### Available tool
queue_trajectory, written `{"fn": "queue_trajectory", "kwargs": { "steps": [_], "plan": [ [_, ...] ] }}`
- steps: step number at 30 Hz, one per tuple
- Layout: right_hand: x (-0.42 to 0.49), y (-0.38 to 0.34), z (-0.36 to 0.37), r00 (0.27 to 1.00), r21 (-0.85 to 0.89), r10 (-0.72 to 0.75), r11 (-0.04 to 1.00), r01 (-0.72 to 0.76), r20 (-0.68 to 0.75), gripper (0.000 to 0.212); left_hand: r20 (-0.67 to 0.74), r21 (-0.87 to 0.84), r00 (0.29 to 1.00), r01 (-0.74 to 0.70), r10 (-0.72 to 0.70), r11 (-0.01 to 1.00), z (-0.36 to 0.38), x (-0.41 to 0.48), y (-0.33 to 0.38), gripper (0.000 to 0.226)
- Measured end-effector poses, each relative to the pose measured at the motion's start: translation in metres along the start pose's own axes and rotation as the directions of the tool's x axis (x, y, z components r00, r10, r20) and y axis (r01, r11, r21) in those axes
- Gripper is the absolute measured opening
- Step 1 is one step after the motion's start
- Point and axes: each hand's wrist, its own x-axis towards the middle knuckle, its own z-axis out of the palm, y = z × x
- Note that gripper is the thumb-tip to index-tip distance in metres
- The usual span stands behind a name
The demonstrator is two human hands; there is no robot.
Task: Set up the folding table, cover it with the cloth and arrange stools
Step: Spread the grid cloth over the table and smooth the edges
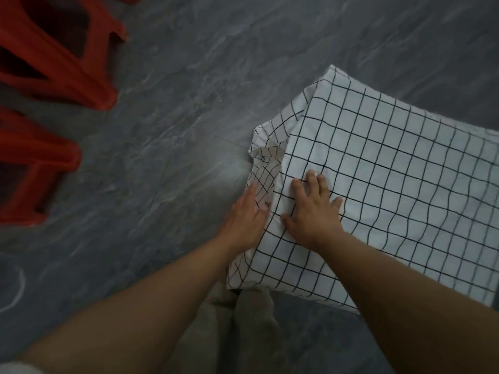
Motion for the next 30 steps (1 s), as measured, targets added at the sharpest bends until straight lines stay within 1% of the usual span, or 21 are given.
{"fn": "queue_trajectory", "kwargs": {
  "steps": [1,5,8,11,14,18,22,24,27,28,29,30],
  "plan": [
    [0.000,-0.001,-0.002,1.000,0.015,0.010,1.000,-0.010,0.003,0.080,-0.008,0.019,1.000,0.010,-0.010,1.000,-0.008,0.004,0.005,0.070],
    [0.001,-0.006,-0.008,0.999,0.055,0.045,0.997,-0.046,0.025,0.072,-0.014,0.195,0.999,0.034,-0.031,0.980,-0.036,0.024,0.028,0.074],
    [0.003,-0.010,-0.011,0.997,0.065,0.066,0.996,-0.068,0.038,0.075,-0.012,0.269,1.000,0.015,-0.013,0.963,-0.049,0.041,0.046,0.074],
    [0.003,-0.015,-0.014,0.992,0.053,0.099,0.993,-0.103,0.072,0.082,-0.005,0.319,1.000,-0.022,0.024,0.947,-0.058,0.061,0.059,0.075],
    [0.006,-0.024,-0.018,0.985,0.044,0.146,0.988,-0.151,0.095,0.084,0.060,0.345,0.996,-0.082,0.066,0.935,-0.065,0.083,0.067,0.076],
    [0.009,-0.034,-0.022,0.966,0.044,0.225,0.972,-0.232,0.129,0.084,0.165,0.339,0.981,-0.157,0.106,0.928,-0.075,0.112,0.072,0.076],
    [0.011,-0.046,-0.024,0.939,0.016,0.301,0.951,-0.307,0.166,0.090,0.315,0.391,0.936,-0.281,0.160,0.876,-0.096,0.133,0.074,0.078],
    [0.013,-0.052,-0.024,0.927,0.013,0.341,0.938,-0.347,0.157,0.092,0.331,0.418,0.928,-0.306,0.170,0.855,-0.111,0.139,0.077,0.077],
    [0.016,-0.062,-0.022,0.913,0.087,0.400,0.910,-0.406,0.078,0.078,0.326,0.474,0.923,-0.347,0.205,0.809,-0.129,0.145,0.084,0.073],
    [0.017,-0.065,-0.021,0.906,0.118,0.422,0.898,-0.424,0.046,0.075,0.327,0.495,0.917,-0.373,0.230,0.784,-0.133,0.146,0.087,0.073],
    [0.019,-0.067,-0.020,0.895,0.158,0.445,0.883,-0.442,0.016,0.072,0.332,0.530,0.901,-0.423,0.279,0.735,-0.136,0.147,0.092,0.076],
    [0.020,-0.069,-0.019,0.883,0.205,0.469,0.866,-0.455,-0.022,0.067,0.349,0.573,0.869,-0.494,0.351,0.654,-0.138,0.147,0.097,0.078]
  ]
}}
